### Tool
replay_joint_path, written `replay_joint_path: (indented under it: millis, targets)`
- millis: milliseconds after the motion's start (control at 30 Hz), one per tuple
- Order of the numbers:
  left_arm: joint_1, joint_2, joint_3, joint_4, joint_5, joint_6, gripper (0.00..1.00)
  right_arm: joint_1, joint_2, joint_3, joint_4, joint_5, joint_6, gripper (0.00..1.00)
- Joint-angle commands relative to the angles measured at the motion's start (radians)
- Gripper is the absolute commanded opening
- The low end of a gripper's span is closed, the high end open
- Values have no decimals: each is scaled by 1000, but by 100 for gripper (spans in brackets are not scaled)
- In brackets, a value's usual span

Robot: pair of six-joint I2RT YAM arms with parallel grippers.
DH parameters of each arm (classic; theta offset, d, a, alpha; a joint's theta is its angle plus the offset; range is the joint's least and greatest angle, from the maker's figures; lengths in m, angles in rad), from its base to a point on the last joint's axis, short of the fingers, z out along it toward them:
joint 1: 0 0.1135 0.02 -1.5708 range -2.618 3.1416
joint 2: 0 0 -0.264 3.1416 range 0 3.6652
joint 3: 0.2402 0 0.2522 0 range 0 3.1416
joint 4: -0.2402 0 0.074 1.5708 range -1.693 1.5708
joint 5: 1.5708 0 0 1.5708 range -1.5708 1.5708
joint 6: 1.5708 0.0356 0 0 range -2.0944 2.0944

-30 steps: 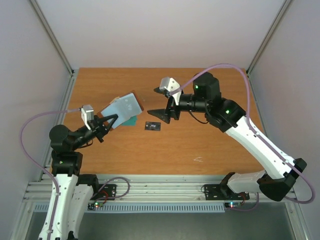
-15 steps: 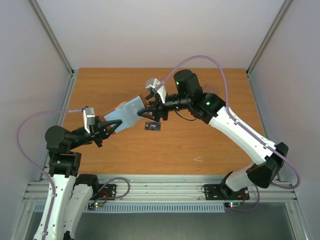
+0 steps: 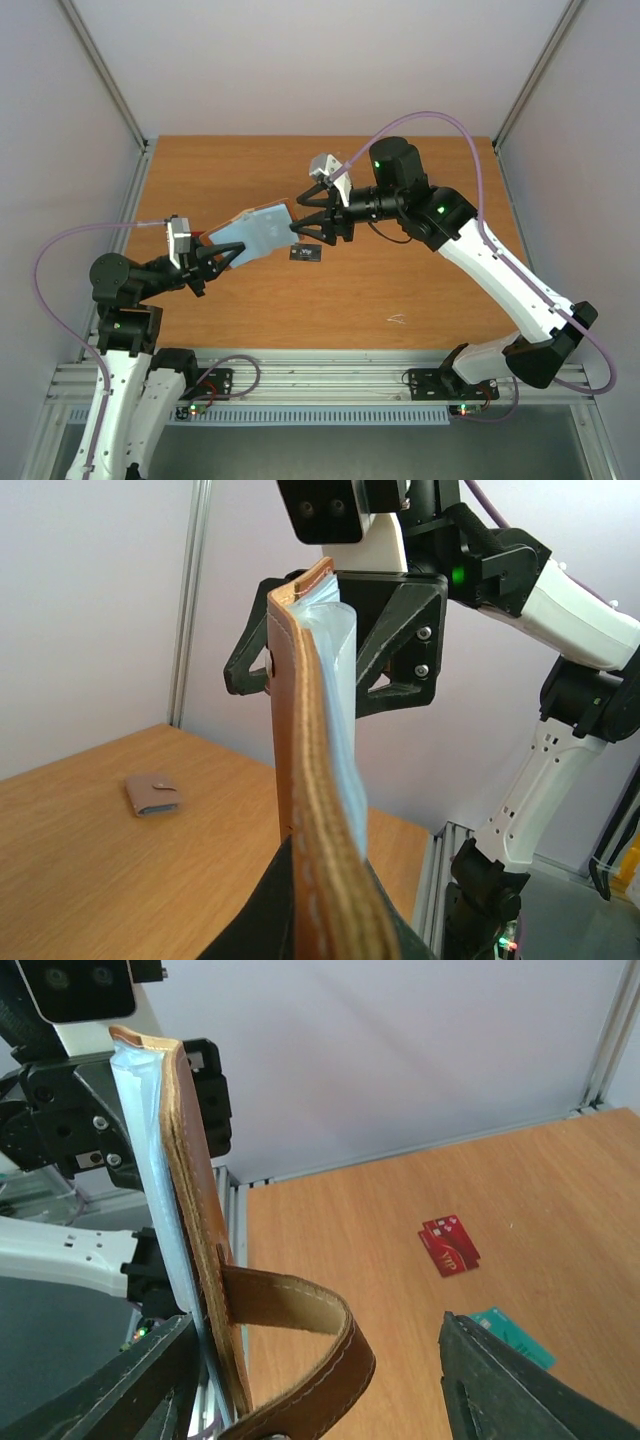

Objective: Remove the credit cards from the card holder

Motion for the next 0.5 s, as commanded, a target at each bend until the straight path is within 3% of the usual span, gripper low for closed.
replay_joint_path:
  millis: [0,267,467]
  targets:
    - [-5,-8,23,54,15,14,0,-3,18,38,-42,8,-16,66]
    - [-7,-7,26,50,20,17,0,7,81,82,-60,51,1,53]
    - [-8,-10,27,44,22,18,0,43,110,86,-14,1,-5,53]
